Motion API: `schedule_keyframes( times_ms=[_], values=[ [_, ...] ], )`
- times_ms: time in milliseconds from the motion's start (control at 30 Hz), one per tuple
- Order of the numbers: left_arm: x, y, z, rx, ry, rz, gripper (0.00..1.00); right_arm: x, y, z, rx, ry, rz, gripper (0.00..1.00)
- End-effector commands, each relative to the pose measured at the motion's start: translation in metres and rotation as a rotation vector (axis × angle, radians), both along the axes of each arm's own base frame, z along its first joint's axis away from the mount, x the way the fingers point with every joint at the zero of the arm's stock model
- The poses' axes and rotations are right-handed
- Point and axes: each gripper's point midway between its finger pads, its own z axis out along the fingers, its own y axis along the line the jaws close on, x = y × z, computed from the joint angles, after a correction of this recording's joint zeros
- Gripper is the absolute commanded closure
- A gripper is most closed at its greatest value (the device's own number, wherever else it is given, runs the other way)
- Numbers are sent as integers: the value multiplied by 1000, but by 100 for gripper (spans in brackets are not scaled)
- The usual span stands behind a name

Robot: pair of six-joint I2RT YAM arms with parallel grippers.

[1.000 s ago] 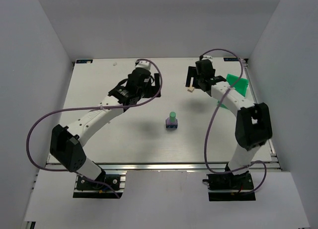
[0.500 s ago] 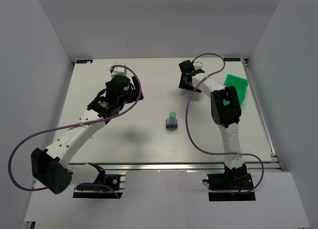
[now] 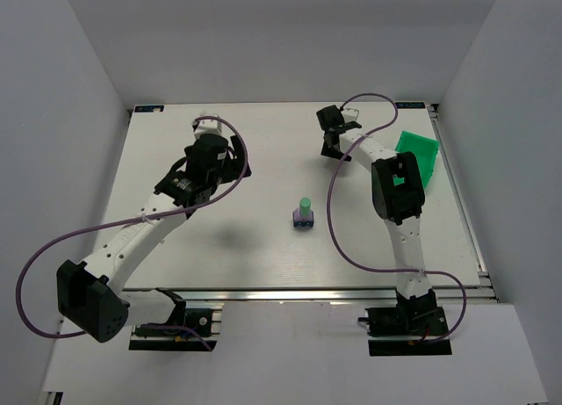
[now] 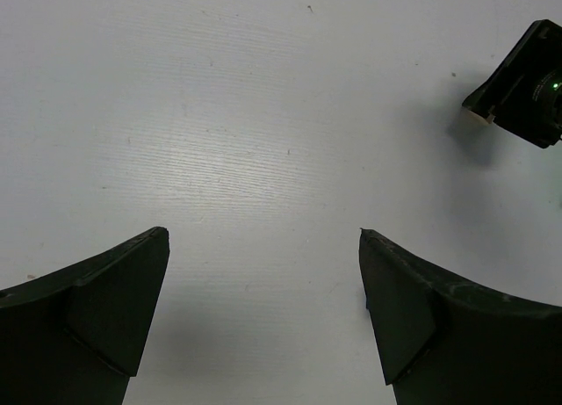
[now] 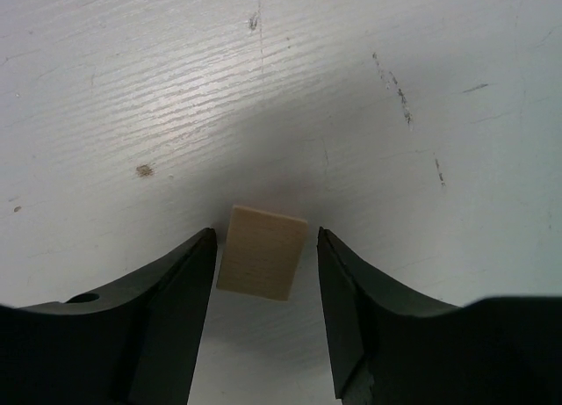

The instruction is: Build the wood block tower

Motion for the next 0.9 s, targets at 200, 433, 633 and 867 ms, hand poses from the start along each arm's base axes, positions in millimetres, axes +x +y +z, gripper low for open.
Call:
schedule_keyframes(
  times_ms=[200,433,633,867],
  values=[
    [2,-8,2,-32,-9,-45,2,-7,-1,4,27,-26,39,66],
    [-4,-33,12,-65,-39,-210,2,-20,20,67,138,-182,265,80],
    [-35,-81,31,-183,-112,-556,2,-95,83,166,324,-513,945,82],
    [-102,-127,62,-382,-272,-990,2,-235,114,245,529,-847,1533,78]
  ],
)
